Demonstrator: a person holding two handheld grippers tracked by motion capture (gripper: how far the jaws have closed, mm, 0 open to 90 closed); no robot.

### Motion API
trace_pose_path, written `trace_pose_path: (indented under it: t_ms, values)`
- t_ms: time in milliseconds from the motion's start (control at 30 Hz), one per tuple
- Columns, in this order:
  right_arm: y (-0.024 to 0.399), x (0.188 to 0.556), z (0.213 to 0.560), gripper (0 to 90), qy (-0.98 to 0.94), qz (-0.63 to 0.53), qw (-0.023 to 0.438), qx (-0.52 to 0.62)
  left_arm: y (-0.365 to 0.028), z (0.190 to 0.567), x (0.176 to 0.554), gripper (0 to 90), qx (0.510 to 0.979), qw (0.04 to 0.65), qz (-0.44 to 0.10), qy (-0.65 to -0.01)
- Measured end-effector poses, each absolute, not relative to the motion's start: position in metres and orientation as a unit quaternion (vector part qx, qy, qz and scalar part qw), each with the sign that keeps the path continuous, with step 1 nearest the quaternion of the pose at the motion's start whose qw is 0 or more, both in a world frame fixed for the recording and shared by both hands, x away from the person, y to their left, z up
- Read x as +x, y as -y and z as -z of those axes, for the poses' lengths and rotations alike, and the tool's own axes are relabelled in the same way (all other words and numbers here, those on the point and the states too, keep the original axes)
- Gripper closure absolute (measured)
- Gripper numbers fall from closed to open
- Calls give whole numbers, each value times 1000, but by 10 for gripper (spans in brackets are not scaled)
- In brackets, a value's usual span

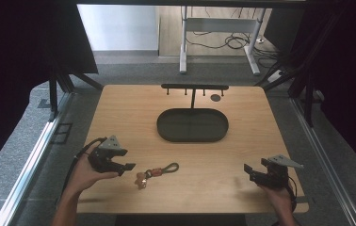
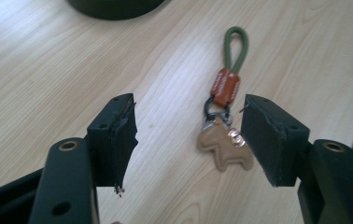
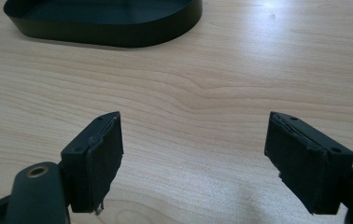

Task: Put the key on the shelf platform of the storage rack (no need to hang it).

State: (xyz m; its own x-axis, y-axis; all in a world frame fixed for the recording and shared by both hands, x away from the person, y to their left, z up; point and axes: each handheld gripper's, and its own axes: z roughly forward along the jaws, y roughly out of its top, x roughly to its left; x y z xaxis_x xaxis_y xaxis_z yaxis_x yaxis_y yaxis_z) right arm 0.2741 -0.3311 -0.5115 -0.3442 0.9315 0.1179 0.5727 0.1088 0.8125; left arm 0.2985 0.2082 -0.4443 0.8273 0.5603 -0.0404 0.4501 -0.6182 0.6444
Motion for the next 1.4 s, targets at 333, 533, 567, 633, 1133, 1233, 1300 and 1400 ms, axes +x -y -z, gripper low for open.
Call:
trace_pose_path:
  t_ms: [333, 533, 567, 633, 1133, 1233, 1300, 1400]
  values:
    - [335, 272, 510, 212, -714, -411, 220, 522, -193, 431, 304, 364, 909, 321, -81, -252]
    - [334, 273, 510, 220, -717, -410, 218, 520, -186, 421, 305, 368, 917, 314, -78, -235]
    - [333, 273, 511, 222, -718, -409, 216, 520, -184, 420, 306, 374, 919, 312, -79, -230]
    - [333, 273, 511, 223, -719, -408, 215, 520, -181, 417, 306, 378, 926, 301, -79, -215]
    - [332, 273, 512, 237, -723, -406, 214, 516, -153, 411, 316, 397, 946, 268, -61, -173]
    - [332, 273, 513, 241, -727, -403, 212, 514, -148, 411, 318, 406, 949, 260, -59, -169]
    - [332, 273, 513, 242, -727, -403, 212, 514, -147, 412, 320, 411, 951, 255, -58, -167]
    - [332, 273, 513, 243, -726, -404, 211, 515, -145, 413, 322, 417, 952, 249, -57, -168]
